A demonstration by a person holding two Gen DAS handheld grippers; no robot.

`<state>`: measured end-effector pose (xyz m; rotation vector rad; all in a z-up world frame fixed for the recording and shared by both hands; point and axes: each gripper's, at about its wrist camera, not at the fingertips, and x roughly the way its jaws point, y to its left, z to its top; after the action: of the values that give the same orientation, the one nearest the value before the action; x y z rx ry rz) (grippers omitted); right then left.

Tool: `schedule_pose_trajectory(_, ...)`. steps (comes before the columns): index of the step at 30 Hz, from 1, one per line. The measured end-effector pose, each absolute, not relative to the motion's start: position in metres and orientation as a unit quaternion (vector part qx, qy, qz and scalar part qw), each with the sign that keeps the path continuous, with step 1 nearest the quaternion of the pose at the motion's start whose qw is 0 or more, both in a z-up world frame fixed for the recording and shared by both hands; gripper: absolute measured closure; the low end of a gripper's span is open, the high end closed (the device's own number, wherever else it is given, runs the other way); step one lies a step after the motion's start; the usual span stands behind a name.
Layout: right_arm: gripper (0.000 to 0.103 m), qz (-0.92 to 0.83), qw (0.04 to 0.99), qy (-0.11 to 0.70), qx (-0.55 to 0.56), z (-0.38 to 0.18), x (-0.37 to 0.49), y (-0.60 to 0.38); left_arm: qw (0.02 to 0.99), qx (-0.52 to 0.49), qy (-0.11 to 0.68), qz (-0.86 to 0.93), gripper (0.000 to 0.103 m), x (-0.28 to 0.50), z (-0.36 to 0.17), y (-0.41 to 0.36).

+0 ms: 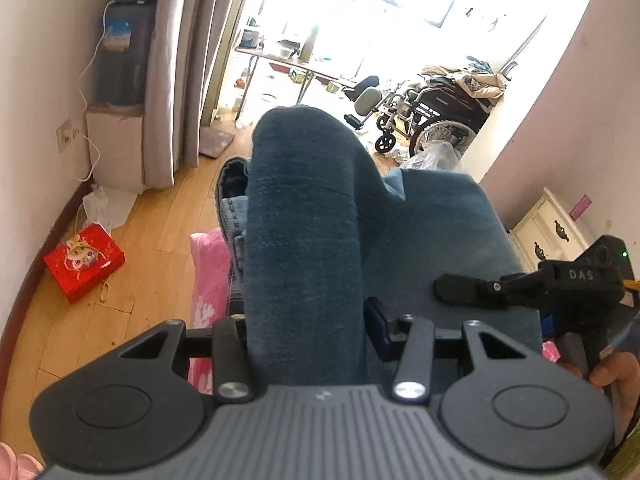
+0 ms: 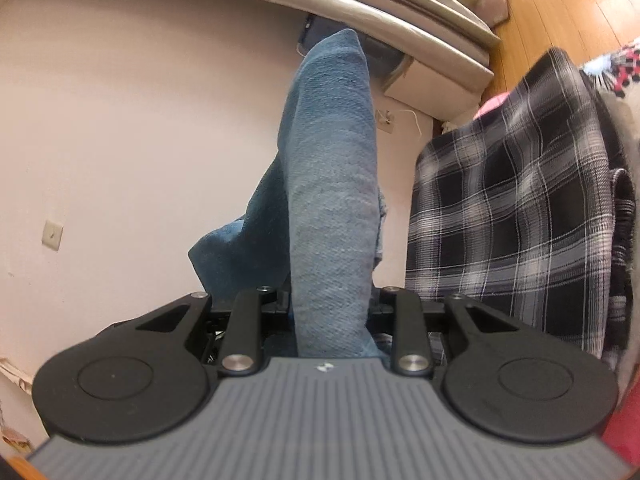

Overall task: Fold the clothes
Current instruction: 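Lift and carry the folded jeans with both grippers onto the plaid clothes stack, then lower the jeans onto the stack and open both grippers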

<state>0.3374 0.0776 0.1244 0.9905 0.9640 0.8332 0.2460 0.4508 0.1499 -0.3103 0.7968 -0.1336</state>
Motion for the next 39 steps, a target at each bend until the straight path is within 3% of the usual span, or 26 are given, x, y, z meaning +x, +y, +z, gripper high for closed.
schedule_pose_trajectory(5, 0.077, 0.362, 0.675, 0.438, 0.471, 0.104, 0.350, 0.074, 0.894, -0.182, 0.401, -0.080, 0.056, 0.277, 0.132, 0.464)
schedule_pose_trajectory(12, 0.077, 0.317, 0.655, 0.478, 0.492, 0.048, 0.365, 0.064, 0.867, -0.196, 0.453, -0.075, 0.055, 0.319, 0.069, 0.470)
schedule_pose_trajectory(24, 0.077, 0.327, 0.607, 0.491, 0.533, 0.048, 0.359, 0.052, 0.828, -0.300, 0.456, -0.126, 0.056, 0.320, 0.067, 0.501)
schedule_pose_trajectory(31, 0.078, 0.351, 0.593, 0.490, 0.534, 0.055, 0.371, 0.049, 0.822, -0.301, 0.466, -0.128, 0.054, 0.324, 0.068, 0.497)
schedule_pose_trajectory(36, 0.082, 0.325, 0.600, 0.509, 0.525, 0.025, 0.382, 0.048, 0.826, -0.274, 0.482, -0.103, 0.040, 0.333, 0.033, 0.493)
schedule_pose_trajectory(39, 0.083, 0.330, 0.604, 0.496, 0.529, 0.020, 0.380, 0.050, 0.829, -0.284, 0.468, -0.113, 0.038, 0.332, 0.026, 0.499)
